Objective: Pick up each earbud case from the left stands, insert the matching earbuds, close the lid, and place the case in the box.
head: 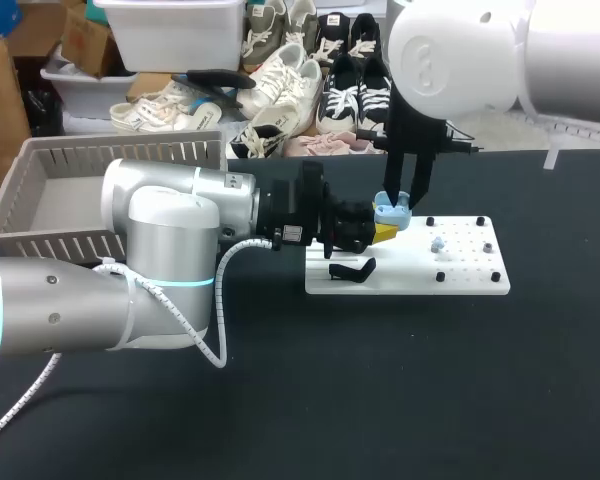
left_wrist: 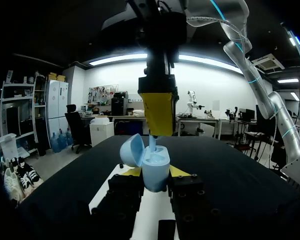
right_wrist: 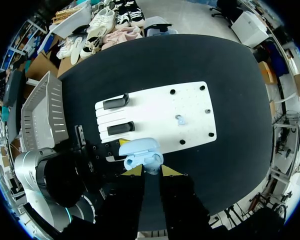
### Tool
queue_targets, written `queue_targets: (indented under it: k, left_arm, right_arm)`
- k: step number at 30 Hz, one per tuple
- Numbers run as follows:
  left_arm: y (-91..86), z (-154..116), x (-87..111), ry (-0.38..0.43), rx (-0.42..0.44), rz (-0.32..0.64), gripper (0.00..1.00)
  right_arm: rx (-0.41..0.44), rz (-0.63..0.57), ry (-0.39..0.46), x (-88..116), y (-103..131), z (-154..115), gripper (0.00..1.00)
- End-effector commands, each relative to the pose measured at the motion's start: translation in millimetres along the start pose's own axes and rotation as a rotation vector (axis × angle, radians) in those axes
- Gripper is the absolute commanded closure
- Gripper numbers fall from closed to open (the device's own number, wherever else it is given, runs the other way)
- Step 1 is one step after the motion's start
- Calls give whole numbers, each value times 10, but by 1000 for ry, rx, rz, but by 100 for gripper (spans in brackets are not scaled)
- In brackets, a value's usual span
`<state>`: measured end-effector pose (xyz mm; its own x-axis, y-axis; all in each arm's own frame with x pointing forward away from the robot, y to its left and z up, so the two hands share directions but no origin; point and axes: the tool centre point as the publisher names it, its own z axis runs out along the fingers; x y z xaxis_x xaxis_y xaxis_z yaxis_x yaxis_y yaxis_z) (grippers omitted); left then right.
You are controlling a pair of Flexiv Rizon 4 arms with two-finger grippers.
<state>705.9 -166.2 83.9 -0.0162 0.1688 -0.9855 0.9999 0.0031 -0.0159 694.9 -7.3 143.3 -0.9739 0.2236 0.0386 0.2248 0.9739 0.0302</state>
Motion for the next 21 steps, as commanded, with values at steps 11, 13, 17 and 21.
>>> queue_targets:
  k: [11,13,17,21]
  left_arm:
    - [-8,2,4,-1,-4,1,100]
    - [-8,2,4,-1,-4,1,100]
    - [-8,2,4,-1,-4,1,100]
    - [-8,2,4,-1,-4,1,100]
  right_arm:
    - [5,2,13,34,15,43,100]
    - [6,2,13,38,14,45,100]
    - [7,4,15,45,12,51,100]
    - [8,4,20,46,21,71,100]
